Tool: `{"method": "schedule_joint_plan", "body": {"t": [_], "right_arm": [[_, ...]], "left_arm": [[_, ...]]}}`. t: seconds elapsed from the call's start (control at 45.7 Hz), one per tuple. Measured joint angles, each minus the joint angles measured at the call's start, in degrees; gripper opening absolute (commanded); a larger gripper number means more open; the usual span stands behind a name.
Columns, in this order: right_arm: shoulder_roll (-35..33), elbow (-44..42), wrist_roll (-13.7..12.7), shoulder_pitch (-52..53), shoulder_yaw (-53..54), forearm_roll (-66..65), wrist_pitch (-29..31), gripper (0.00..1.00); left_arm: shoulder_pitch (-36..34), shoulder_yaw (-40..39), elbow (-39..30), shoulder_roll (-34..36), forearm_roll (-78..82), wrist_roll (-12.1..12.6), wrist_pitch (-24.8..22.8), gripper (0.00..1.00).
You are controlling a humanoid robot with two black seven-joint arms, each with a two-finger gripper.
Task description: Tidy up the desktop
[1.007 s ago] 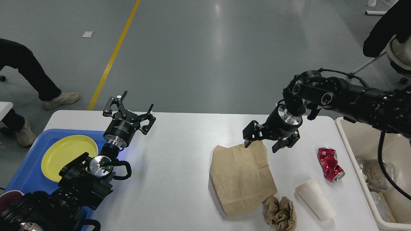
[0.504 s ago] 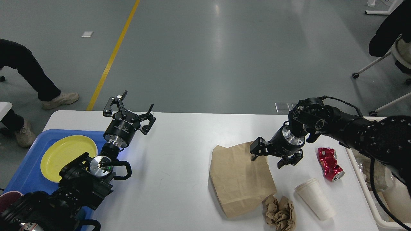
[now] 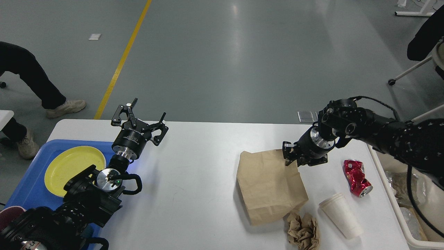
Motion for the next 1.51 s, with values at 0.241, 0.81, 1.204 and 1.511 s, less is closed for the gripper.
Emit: {"method": "schedule_joint_plan", "body": {"t": [0.241,0.81,1.204,1.511], "right_arm": [[-5.3,3.8,0.3,11.4,-1.1,0.2,9.1,0.0],[-9.3,7.2,0.3,20.7,-3.9,0.3,9.4,0.05],[-10.2,7.7,0.3,20.1,-3.8,0.5,9.4,1.0],[-10.8,10.3,0.2,17.6,-3.8,0.5,9.4,1.0]], "left_arm": [[0.0,0.0,0.0,0.0,0.0,0.0,0.0,0.97],[0.0,0.0,0.0,0.0,0.0,0.0,0.0,0.97],[0.0,0.0,0.0,0.0,0.0,0.0,0.0,0.97],[0.0,0.0,0.0,0.0,0.0,0.0,0.0,0.97]]}}
